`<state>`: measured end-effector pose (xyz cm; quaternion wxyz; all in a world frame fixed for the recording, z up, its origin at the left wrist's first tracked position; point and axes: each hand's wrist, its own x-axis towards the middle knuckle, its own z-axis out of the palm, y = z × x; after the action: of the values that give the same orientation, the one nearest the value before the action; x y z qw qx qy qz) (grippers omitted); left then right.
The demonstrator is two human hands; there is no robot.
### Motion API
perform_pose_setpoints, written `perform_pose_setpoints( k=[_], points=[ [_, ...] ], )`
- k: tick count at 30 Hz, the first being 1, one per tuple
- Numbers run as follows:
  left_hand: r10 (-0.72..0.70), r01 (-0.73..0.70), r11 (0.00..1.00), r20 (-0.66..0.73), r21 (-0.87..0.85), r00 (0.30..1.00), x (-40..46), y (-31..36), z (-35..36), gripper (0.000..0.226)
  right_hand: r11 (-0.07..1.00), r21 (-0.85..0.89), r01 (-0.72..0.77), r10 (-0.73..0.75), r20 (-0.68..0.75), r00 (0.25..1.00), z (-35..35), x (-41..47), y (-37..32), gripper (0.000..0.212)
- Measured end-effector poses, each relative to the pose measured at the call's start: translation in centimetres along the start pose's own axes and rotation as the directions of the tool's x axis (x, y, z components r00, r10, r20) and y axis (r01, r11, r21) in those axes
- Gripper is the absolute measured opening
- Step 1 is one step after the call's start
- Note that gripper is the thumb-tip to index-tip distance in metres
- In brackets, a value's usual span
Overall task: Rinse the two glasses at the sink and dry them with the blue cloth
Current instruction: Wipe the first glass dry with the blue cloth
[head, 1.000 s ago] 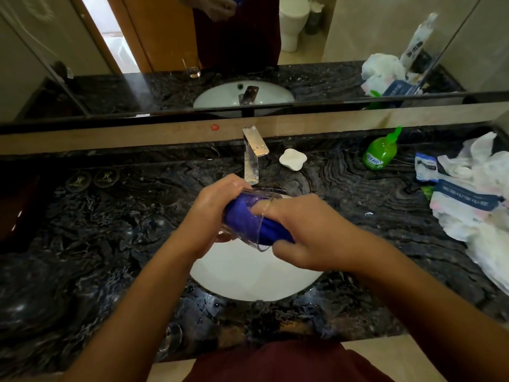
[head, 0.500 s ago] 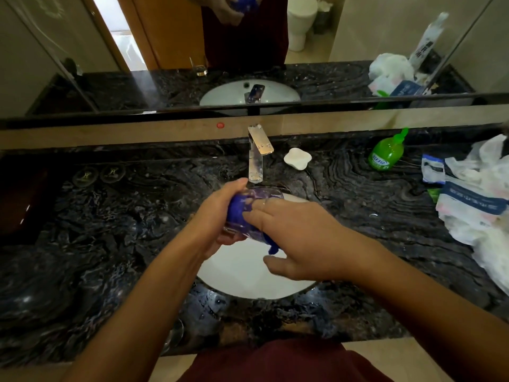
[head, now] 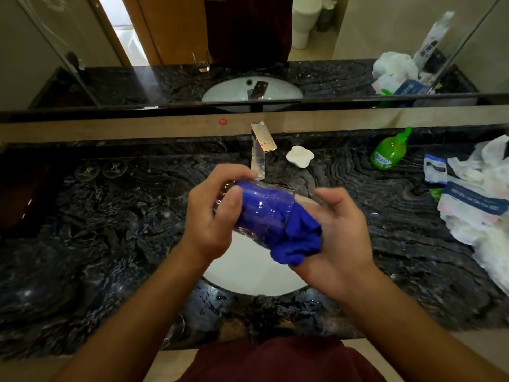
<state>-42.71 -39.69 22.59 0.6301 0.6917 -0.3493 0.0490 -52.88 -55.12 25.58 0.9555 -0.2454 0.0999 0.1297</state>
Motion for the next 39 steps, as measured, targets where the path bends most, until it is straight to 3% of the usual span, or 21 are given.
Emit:
perform_pose_setpoints(
  k=[2, 3, 5, 6, 9, 11, 13, 15, 17, 20, 22, 25, 26, 28, 30, 33, 35, 37, 39],
  points=[
    [-0.081, 0.081, 0.995, -0.001, -0.052, 0.997, 0.2, 0.4, 0.2, 0.03, 0.997, -0.031, 0.073, -0.073, -0.028, 0.997, -0.2, -0.4, 0.3, 0.074],
    [-0.135, 0.135, 0.988, 0.011, -0.08, 0.991, 0.5, 0.7, 0.3, 0.031, 0.989, -0.096, 0.11, -0.114, -0.035, 0.993, -0.4, -0.5, 0.4, 0.063],
    [-0.206, 0.208, 0.972, 0.033, -0.107, 0.978, 1.1, 1.2, 0.4, 0.034, 0.923, -0.336, 0.188, -0.195, 0.013, 0.981, -0.5, -0.6, 0.7, 0.036],
    [-0.214, 0.216, 0.97, 0.027, -0.108, 0.976, 1.3, 1.3, 0.3, 0.036, 0.852, -0.471, 0.228, -0.224, 0.066, 0.972, -0.6, -0.7, 1.0, 0.034],
    [-0.25, 0.251, 0.96, 0.027, -0.121, 0.968, 1.6, 1.9, 0.4, 0.041, 0.556, -0.776, 0.299, -0.313, 0.138, 0.94, -0.9, -1.0, 1.4, 0.043],
    [-0.358, 0.36, 0.917, 0.043, -0.171, 0.933, 1.3, 2.4, 0.7, 0.042, 0.364, -0.859, 0.361, -0.358, 0.228, 0.905, -0.6, -1.2, 1.1, 0.029],
    [-0.464, 0.472, 0.857, 0.087, -0.205, 0.881, 1.2, 2.8, 0.6, 0.041, 0.073, -0.925, 0.374, -0.347, 0.328, 0.879, -0.1, -1.3, 0.5, 0.026],
    [-0.538, 0.555, 0.812, 0.136, -0.178, 0.832, 1.6, 2.9, 0.3, 0.043, -0.285, -0.895, 0.342, -0.287, 0.42, 0.861, -0.1, -1.2, 0.1, 0.034],
    [-0.64, 0.66, 0.739, 0.161, -0.138, 0.751, 1.9, 2.8, -0.1, 0.043, -0.579, -0.754, 0.311, -0.185, 0.493, 0.85, -0.2, -1.1, -0.3, 0.045],
    [-0.777, 0.795, 0.584, 0.171, -0.164, 0.606, 1.7, 2.3, -0.1, 0.036, -0.764, -0.552, 0.335, -0.024, 0.543, 0.84, 0.0, -1.1, -1.2, 0.059],
    [-0.807, 0.819, 0.535, 0.162, -0.209, 0.568, 1.2, 2.2, 0.5, 0.037, -0.736, -0.591, 0.33, 0.007, 0.481, 0.877, 0.4, -1.1, -1.8, 0.057],
    [-0.772, 0.775, 0.613, 0.092, -0.156, 0.629, 0.5, 2.2, 1.1, 0.043, -0.601, -0.756, 0.26, 0.066, 0.277, 0.959, 0.7, -0.6, -2.7, 0.049],
    [-0.732, 0.735, 0.667, 0.072, -0.121, 0.677, 0.3, 2.3, 1.2, 0.045, -0.502, -0.832, 0.236, 0.095, 0.218, 0.971, 0.7, -0.4, -3.0, 0.047],
    [-0.593, 0.592, 0.802, 0.013, -0.079, 0.805, -0.4, 2.2, 1.1, 0.045, -0.112, -0.983, 0.144, 0.112, 0.131, 0.985, 0.7, -0.2, -3.3, 0.043],
    [-0.41, 0.409, 0.912, -0.071, -0.024, 0.909, -1.0, 2.0, 0.8, 0.039, 0.217, -0.973, 0.081, 0.065, 0.097, 0.993, 0.7, -0.3, -3.1, 0.042],
    [-0.147, 0.15, 0.989, -0.135, 0.011, 0.98, -1.6, 1.9, 0.8, 0.033, 0.569, -0.819, 0.076, -0.015, 0.082, 0.997, 0.3, -0.4, -2.1, 0.051],
    [0.015, -0.014, 1.0, -0.117, 0.01, 0.993, -1.9, 1.8, 0.7, 0.036, 0.822, -0.568, 0.039, -0.018, 0.042, 0.999, 0.3, -0.5, -1.0, 0.054],
    [0.194, -0.194, 0.981, -0.057, 0.013, 0.979, -1.9, 1.4, 0.5, 0.041, 0.955, -0.297, 0.028, -0.011, 0.059, 0.998, 0.4, -0.7, 0.2, 0.058],
    [0.288, -0.288, 0.958, -0.005, 0.005, 0.958, -1.4, 1.2, 0.4, 0.04, 0.982, -0.176, 0.07, -0.061, 0.053, 0.997, 0.5, -0.6, 1.1, 0.053]
  ],
)
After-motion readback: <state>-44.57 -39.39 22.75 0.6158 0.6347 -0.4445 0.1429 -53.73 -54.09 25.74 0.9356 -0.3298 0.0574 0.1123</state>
